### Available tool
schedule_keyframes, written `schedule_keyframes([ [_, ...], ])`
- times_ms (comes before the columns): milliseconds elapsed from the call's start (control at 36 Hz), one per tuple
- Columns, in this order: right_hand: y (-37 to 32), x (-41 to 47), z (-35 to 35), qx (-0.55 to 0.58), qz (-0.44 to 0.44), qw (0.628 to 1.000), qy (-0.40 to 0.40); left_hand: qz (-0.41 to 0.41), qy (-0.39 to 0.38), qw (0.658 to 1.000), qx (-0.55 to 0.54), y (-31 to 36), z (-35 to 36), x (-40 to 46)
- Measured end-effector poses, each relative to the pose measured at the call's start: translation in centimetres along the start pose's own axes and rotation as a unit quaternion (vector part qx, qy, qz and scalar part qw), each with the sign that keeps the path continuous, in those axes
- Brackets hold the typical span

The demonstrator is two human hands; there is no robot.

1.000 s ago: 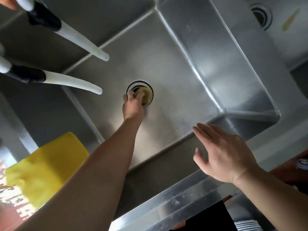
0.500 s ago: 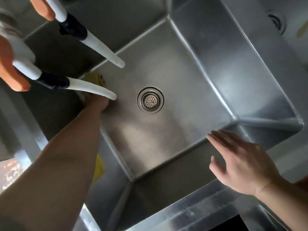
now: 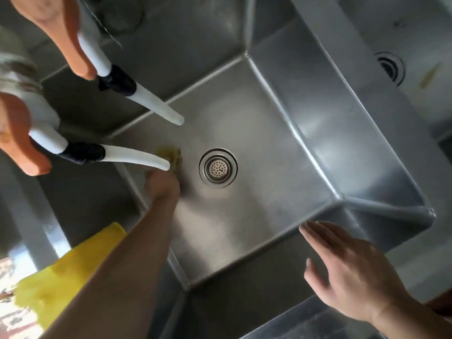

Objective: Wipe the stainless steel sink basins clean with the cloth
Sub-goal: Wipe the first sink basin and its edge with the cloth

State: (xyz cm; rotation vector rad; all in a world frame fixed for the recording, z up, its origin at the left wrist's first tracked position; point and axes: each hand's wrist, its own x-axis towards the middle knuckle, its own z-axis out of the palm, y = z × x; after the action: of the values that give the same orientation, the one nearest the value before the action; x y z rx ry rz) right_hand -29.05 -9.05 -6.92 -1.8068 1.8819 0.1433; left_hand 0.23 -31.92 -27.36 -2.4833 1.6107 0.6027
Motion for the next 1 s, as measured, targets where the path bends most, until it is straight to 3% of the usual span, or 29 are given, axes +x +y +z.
schedule_keyframes([
  [194, 0.2, 0.0, 0.6, -0.006, -0.009, 1.0, 0.006, 0.138, -0.041, 0.989, 0.034, 5.6, 1.3, -6.9],
  [278, 0.2, 0.0, 0.7, -0.012, -0.006, 1.0, -0.004, 0.109, -0.122, 0.984, -0.073, 8.3, 1.5, -9.3],
  [333, 0.3, 0.0, 0.8, -0.018, -0.005, 1.0, -0.01, 0.099, -0.13, 0.968, -0.191, 9.4, 1.6, -10.2],
  [417, 0.2, 0.1, 0.6, -0.025, -0.003, 1.0, -0.015, 0.047, -0.142, 0.908, -0.391, 9.8, 0.6, -10.9],
  [500, 0.2, 0.1, 0.6, -0.041, -0.008, 0.999, -0.018, -0.043, -0.282, 0.811, -0.51, 8.7, -1.9, -11.7],
  [556, 0.3, 0.0, 0.6, -0.052, -0.009, 0.998, -0.02, -0.041, -0.38, 0.737, -0.558, 7.4, -4.3, -12.9],
  [611, 0.3, -0.1, 0.7, -0.057, -0.009, 0.998, -0.021, -0.016, -0.431, 0.68, -0.593, 6.1, -6.4, -14.3],
  [889, 0.5, 0.0, 0.6, -0.048, -0.036, 0.998, -0.016, 0.013, -0.498, 0.565, -0.658, 4.8, -11.6, -23.6],
  [944, 0.5, -0.6, 0.3, 0.041, -0.034, 0.999, 0.006, 0.013, -0.5, 0.555, -0.664, 5.4, -12.6, -25.8],
  [1000, 0.6, -1.5, -0.6, 0.239, 0.015, 0.969, 0.063, 0.006, -0.494, 0.544, -0.678, 6.0, -13.6, -28.1],
])
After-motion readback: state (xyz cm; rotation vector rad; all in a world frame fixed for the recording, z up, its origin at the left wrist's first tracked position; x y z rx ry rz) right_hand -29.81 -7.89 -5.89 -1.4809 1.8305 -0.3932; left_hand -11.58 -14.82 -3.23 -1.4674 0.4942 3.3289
